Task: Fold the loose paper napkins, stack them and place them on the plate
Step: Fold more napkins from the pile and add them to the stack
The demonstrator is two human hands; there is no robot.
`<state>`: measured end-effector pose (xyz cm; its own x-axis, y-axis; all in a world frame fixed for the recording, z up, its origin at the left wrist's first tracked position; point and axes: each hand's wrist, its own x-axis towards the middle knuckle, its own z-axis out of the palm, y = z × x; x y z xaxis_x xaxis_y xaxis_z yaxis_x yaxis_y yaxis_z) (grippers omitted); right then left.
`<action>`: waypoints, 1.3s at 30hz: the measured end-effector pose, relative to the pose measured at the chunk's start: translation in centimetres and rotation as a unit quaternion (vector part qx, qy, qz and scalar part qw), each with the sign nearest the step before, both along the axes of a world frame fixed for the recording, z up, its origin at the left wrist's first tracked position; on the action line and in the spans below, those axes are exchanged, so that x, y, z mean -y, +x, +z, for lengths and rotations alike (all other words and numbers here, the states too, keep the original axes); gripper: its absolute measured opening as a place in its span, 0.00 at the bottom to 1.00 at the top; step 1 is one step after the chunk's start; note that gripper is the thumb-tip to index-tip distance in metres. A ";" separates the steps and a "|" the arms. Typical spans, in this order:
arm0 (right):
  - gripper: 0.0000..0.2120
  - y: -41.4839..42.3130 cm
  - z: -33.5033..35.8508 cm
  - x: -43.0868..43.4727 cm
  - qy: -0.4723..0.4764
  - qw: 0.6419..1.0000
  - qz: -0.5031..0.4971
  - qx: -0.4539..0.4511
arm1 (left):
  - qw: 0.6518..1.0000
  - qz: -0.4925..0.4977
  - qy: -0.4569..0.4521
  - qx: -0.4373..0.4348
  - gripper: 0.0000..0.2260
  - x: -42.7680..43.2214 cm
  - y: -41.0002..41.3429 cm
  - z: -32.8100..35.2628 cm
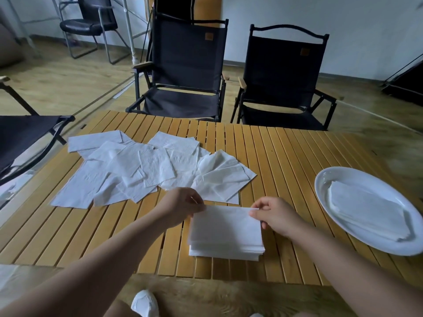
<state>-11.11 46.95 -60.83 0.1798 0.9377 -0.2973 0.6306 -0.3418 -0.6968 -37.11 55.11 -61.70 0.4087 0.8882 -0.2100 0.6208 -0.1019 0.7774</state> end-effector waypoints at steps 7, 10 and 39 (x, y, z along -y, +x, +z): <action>0.03 -0.8 -1.5 0.1 -0.022 0.997 0.019 0.072 | 0.996 -0.034 0.048 -0.071 0.04 0.3 -0.1 -1.7; 0.05 -0.9 -1.4 -0.1 -0.029 0.993 0.031 0.111 | 0.994 -0.034 0.066 -0.076 0.05 0.2 -0.5 -2.1; 0.13 -16.9 -2.2 -16.1 0.130 0.933 0.211 0.261 | 0.955 0.057 0.253 -0.146 0.07 -8.3 -11.1 -3.9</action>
<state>-28.02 63.06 -63.05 -0.1647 0.9860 -0.0253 0.9474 0.1510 -0.2822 -48.19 63.42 -65.59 0.2925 0.9416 0.1669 0.8334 -0.3366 0.4384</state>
